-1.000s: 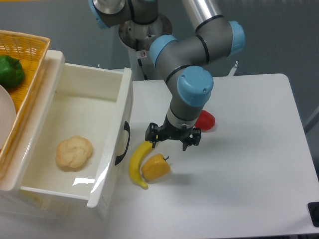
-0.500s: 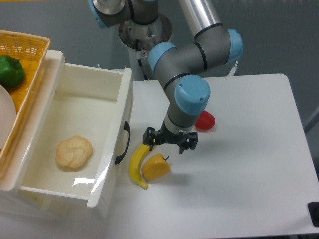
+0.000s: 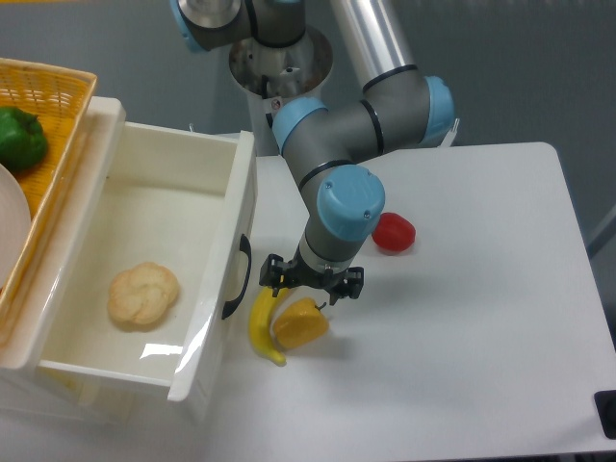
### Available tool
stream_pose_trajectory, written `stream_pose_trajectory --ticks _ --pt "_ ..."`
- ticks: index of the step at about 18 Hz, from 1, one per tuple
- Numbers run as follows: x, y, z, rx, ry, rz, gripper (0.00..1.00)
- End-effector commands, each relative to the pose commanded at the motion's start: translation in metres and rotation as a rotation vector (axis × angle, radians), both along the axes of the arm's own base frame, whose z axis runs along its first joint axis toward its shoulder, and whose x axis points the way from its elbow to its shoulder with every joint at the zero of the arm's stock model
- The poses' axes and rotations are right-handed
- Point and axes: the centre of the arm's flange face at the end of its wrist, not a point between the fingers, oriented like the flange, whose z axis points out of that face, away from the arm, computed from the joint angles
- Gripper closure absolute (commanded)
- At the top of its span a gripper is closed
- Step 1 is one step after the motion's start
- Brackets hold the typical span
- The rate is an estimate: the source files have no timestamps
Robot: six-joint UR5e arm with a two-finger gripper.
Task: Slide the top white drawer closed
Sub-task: 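Lower the gripper against the drawer front beside its black handle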
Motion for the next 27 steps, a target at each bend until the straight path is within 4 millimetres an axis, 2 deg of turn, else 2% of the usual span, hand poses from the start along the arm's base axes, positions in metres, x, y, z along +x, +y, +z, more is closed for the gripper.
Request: stream_pose_trajectory --ticks 27 --pt "0.01 0.011 0.006 0.032 -0.012 -0.018 0.0"
